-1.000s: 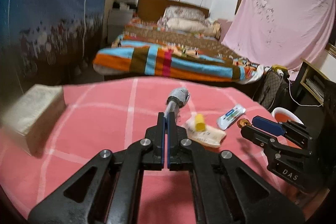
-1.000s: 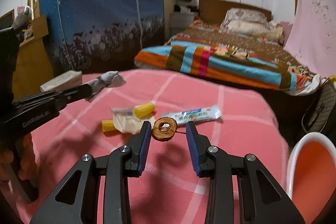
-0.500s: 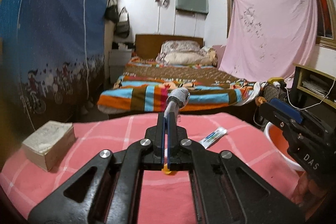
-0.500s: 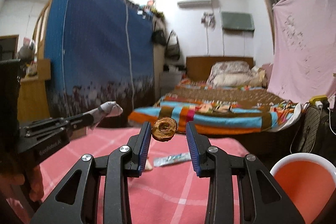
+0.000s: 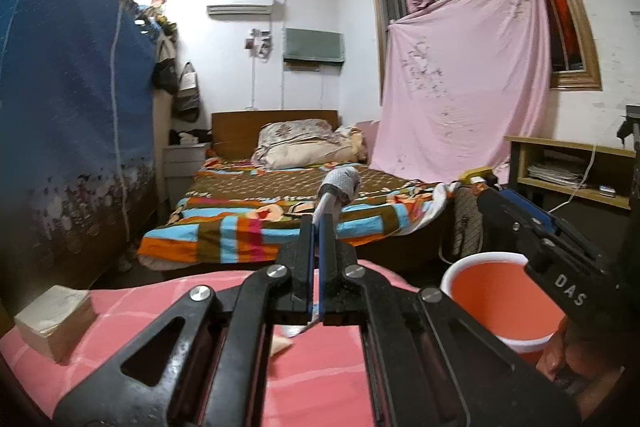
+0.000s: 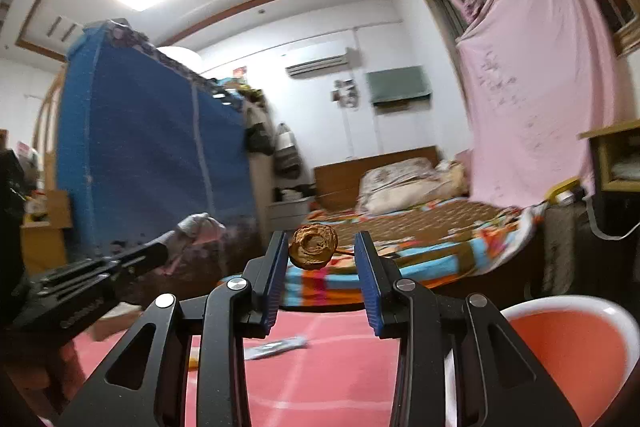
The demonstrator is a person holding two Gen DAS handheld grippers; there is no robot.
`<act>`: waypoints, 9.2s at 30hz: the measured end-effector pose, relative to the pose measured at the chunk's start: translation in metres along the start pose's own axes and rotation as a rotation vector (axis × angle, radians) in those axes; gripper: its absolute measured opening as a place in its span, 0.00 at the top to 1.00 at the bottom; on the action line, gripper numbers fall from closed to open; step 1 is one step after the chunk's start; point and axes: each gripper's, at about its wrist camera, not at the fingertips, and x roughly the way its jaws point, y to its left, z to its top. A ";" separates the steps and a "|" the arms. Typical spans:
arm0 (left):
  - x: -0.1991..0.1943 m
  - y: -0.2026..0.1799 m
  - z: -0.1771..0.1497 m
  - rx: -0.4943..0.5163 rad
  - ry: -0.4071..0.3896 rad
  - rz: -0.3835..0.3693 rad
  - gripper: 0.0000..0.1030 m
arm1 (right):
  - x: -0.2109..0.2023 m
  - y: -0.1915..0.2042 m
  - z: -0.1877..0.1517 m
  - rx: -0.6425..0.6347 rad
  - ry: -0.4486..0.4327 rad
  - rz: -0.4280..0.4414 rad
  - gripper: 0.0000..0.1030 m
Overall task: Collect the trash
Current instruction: 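Lift both held items and carry them over the bucket, then open both tools to drop the items into the bucket, then move both open tools back over the table toward the yellow caps and sachet, then grasp a yellow cap with the left tool while the right tool grasps the white sachet, then lift both held items and carry them over the bucket, then open both tools to drop the items into the bucket, then move both open tools back over the table toward the yellow cap and white sachet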
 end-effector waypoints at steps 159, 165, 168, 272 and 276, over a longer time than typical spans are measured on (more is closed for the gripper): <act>0.063 0.152 -0.093 -0.443 0.617 0.053 1.00 | 0.192 0.092 -0.101 -0.186 0.914 0.054 0.51; 0.062 0.145 -0.092 -0.428 0.613 0.037 1.00 | 0.176 0.094 -0.100 -0.256 0.903 0.055 0.71; 0.062 0.142 -0.091 -0.419 0.611 0.029 1.00 | 0.171 0.094 -0.100 -0.266 0.903 0.063 0.78; 0.134 -0.154 -0.036 -0.085 0.523 -0.434 0.83 | -0.006 -0.148 -0.024 0.229 0.312 -0.485 0.72; 0.131 -0.145 -0.033 -0.092 0.502 -0.397 0.81 | -0.007 -0.146 -0.023 0.229 0.292 -0.482 0.66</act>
